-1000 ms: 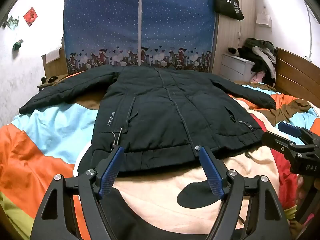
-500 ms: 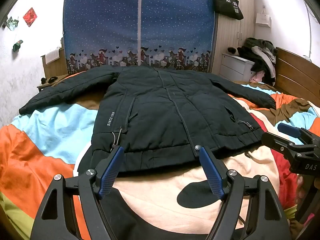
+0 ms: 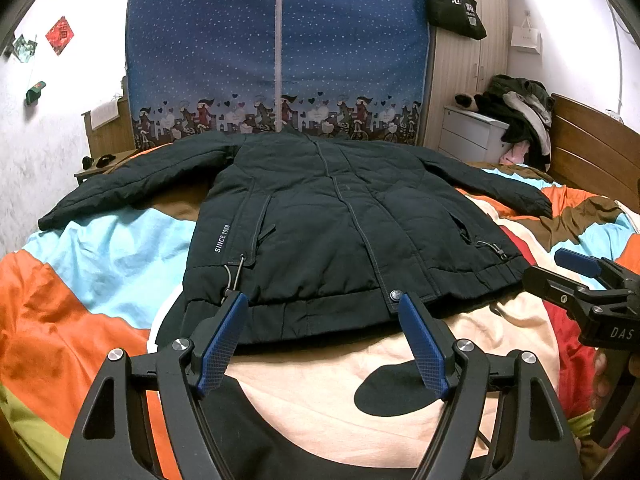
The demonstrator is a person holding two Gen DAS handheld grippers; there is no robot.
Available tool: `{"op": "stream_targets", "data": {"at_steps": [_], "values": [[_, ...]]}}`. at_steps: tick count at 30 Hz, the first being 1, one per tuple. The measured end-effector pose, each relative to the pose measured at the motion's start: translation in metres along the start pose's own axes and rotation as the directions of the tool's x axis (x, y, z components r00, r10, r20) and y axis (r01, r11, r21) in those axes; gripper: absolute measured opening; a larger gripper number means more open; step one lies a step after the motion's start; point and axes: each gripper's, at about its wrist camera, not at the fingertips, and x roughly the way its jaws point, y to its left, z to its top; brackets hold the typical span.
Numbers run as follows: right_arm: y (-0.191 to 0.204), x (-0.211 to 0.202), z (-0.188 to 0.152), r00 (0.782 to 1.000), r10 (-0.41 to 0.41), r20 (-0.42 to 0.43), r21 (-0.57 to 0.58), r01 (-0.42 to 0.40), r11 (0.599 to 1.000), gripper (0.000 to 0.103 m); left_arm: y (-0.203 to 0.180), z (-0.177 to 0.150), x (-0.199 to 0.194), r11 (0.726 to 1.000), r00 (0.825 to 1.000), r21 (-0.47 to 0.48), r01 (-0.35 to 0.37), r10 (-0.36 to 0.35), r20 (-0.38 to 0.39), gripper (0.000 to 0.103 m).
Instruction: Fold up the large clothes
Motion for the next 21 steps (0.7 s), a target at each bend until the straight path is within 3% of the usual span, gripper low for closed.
{"op": "stream_targets", "data": {"at_steps": [21], "values": [[-0.0032,0.0011,0.0016,1.0,0.005,-0.008,0.01,-0.005,1.0,0.103,-0.0003,0.0001,-0.0004,1.0,1.0,0.003,-0.001,0.001,0.001,0.072]]}}
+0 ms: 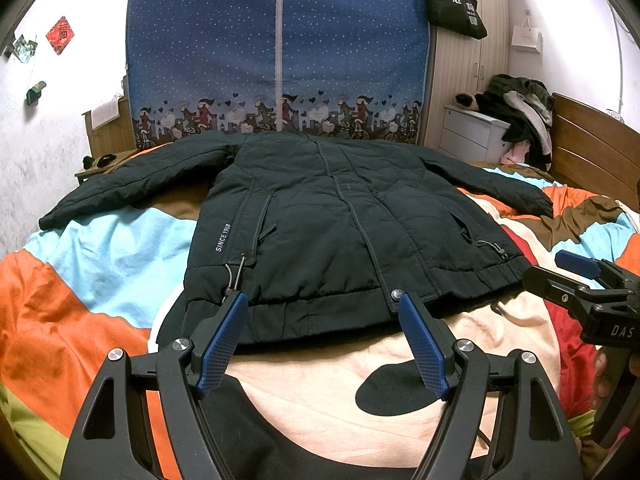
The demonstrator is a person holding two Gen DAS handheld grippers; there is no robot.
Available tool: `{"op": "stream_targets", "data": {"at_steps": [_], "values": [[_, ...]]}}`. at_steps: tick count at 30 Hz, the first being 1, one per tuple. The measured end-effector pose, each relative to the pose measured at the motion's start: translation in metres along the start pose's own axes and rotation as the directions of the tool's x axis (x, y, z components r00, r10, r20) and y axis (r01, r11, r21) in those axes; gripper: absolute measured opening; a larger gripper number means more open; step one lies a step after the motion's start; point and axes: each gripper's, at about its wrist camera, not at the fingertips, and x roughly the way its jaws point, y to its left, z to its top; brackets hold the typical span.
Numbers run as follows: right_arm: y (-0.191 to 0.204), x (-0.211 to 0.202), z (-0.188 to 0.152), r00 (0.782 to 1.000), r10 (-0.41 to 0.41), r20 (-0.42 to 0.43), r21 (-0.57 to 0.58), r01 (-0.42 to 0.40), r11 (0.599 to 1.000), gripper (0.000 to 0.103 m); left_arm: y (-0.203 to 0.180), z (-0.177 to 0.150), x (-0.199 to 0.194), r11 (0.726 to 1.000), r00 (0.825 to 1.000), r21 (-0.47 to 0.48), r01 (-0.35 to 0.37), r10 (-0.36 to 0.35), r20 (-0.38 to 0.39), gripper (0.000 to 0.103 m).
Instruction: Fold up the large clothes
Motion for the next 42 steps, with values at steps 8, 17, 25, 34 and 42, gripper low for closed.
{"op": "stream_targets", "data": {"at_steps": [8,17,25,34,42], "values": [[-0.0006,0.0006,-0.0009,1.0,0.002,-0.003,0.004,-0.002,1.0,0.103,0.0,0.0,0.0,1.0,1.0,0.0,-0.001,0.001,0.0,0.072],[0.0013,0.0008,-0.0053,1.0,0.002,-0.005,0.013,-0.002,1.0,0.103,0.0,0.0,0.0,1.0,1.0,0.001,-0.001,0.001,-0.001,0.072],[0.0015,0.0008,-0.006,1.0,0.004,-0.008,0.017,-0.004,1.0,0.103,0.0,0.0,0.0,1.0,1.0,0.001,-0.001,0.001,-0.001,0.072],[0.001,0.001,-0.0055,1.0,0.007,-0.011,0.022,-0.007,1.0,0.103,-0.0001,0.0,0.0001,1.0,1.0,0.002,-0.001,0.001,-0.002,0.072],[-0.0009,0.0026,-0.0047,1.0,0.011,-0.015,0.027,-0.01,1.0,0.103,-0.0001,0.0,0.0001,1.0,1.0,0.002,-0.002,0.002,-0.003,0.072]]}}
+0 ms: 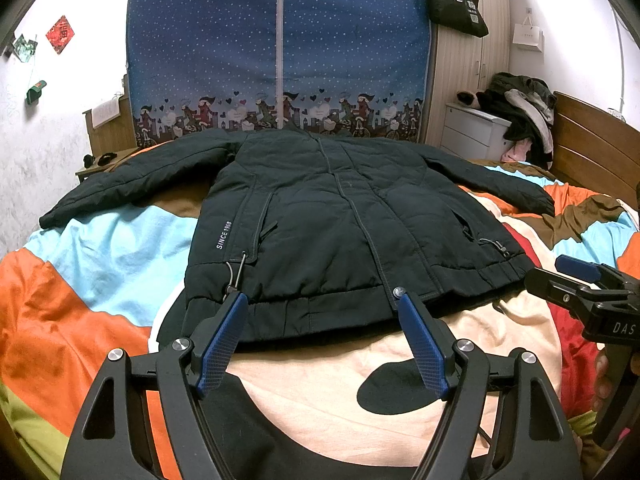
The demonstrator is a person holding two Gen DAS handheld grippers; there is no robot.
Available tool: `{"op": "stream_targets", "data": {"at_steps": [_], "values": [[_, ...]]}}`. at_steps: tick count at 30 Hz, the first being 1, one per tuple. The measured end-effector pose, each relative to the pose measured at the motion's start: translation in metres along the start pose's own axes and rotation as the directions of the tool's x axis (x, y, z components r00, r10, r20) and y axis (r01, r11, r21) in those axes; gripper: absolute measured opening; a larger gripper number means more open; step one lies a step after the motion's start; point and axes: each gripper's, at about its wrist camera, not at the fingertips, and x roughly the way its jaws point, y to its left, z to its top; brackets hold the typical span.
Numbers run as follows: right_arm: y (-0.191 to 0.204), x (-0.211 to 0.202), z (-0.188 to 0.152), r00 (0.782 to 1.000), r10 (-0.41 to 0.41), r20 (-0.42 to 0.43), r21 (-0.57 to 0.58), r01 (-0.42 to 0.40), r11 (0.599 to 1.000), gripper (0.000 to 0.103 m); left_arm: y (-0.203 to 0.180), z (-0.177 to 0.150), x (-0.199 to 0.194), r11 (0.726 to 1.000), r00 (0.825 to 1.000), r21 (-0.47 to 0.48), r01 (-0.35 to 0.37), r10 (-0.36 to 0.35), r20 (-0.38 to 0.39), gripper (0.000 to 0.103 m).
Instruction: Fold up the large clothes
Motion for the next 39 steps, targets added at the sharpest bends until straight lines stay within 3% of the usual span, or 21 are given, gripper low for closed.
{"op": "stream_targets", "data": {"at_steps": [12,18,21,26,30,35,39], "values": [[0.013,0.015,0.001,0.987,-0.097,-0.126,-0.051,0.091,0.995,0.103,0.012,0.001,0.017,0.997,0.994,-0.019,-0.071,0.069,-0.089,0.072],[0.012,0.007,0.048,0.985,-0.143,-0.102,-0.14,0.128,0.982,0.103,0.013,0.036,0.026,0.988,0.989,0.107,-0.113,0.122,-0.084,0.072],[0.018,-0.001,0.077,0.983,-0.172,-0.063,-0.245,0.152,0.958,0.103,0.018,0.065,0.033,0.982,0.99,0.156,-0.101,0.116,-0.085,0.072],[0.013,0.0,0.126,0.988,-0.11,-0.105,-0.378,0.062,0.924,0.103,0.019,0.117,0.064,0.976,0.98,0.204,-0.077,0.112,-0.163,0.072],[-0.013,0.022,0.163,0.979,-0.11,-0.17,-0.347,0.045,0.937,0.103,0.006,0.146,0.095,0.972,0.979,0.225,-0.066,0.107,-0.175,0.072],[-0.066,0.064,0.19,0.965,-0.16,-0.206,-0.218,0.114,0.969,0.103,-0.019,0.167,0.146,0.963,0.974,0.267,-0.042,0.098,-0.202,0.072],[-0.118,0.092,0.201,0.957,-0.226,-0.184,-0.14,0.202,0.969,0.103,-0.046,0.179,0.194,0.953,0.984,0.301,-0.015,0.068,-0.167,0.072]]}}
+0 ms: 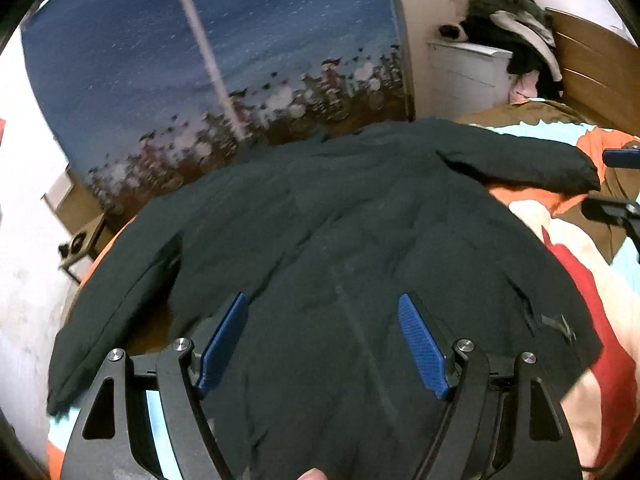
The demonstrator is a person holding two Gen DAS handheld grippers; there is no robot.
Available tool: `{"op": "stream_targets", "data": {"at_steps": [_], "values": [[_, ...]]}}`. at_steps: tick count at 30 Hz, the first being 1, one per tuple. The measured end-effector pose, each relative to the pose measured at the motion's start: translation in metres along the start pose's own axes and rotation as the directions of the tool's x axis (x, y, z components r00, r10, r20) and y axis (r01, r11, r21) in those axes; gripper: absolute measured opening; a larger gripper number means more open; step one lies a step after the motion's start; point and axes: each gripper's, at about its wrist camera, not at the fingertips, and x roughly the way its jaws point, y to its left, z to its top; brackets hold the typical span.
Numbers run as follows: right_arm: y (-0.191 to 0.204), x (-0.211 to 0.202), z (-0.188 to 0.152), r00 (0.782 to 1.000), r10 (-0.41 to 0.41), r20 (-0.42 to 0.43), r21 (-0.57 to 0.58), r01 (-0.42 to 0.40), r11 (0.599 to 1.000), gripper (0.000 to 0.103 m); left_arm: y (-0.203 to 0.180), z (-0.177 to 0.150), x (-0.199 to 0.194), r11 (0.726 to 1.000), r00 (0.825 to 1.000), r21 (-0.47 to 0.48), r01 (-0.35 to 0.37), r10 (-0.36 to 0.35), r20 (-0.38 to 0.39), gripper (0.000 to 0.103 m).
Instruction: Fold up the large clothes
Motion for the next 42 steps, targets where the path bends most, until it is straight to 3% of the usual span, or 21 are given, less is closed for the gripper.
{"op": "stream_targets", "data": {"at_steps": [6,12,18,23,31,36,40,41,42], "values": [[-0.077,0.045,0.002,0.996,-0.071,0.057,0.177,0.06,0.982,0.103,-0.023,0.051,0.069,0.989,0.995,-0.111,0.1,-0.096,0.035,0.072],[-0.145,0.079,-0.012,0.995,-0.099,0.03,0.327,0.084,0.941,0.103,-0.049,0.101,0.149,0.983,0.992,-0.137,0.124,-0.122,0.018,0.072],[-0.207,0.104,-0.035,0.988,-0.152,-0.017,0.465,0.142,0.874,0.103,-0.058,0.135,0.215,0.951,0.984,-0.259,0.17,-0.179,-0.009,0.072],[-0.256,0.111,-0.058,0.98,-0.189,-0.056,0.61,0.183,0.771,0.103,-0.07,0.16,0.246,0.94,0.979,-0.28,0.194,-0.202,-0.002,0.072],[-0.312,0.136,-0.092,0.993,-0.096,-0.067,0.833,0.109,0.542,0.103,-0.079,0.156,0.295,0.946,0.98,-0.289,0.144,-0.177,-0.09,0.072],[-0.322,0.142,-0.098,0.997,-0.076,-0.03,0.89,0.061,0.452,0.103,-0.089,0.147,0.309,0.968,0.984,-0.223,0.116,-0.143,-0.105,0.083],[-0.331,0.141,-0.094,0.997,-0.076,0.017,0.921,0.014,0.389,0.103,-0.092,0.145,0.314,0.972,0.984,-0.207,0.11,-0.136,-0.118,0.086],[-0.334,0.14,-0.092,0.997,-0.074,0.03,0.928,0.0,0.373,0.095,-0.09,0.145,0.313,0.969,0.981,-0.214,0.119,-0.148,-0.122,0.086],[-0.335,0.14,-0.091,0.997,-0.074,0.036,0.932,-0.007,0.362,0.077,-0.089,0.145,0.312,0.967,0.979,-0.221,0.13,-0.161,-0.126,0.085]]}}
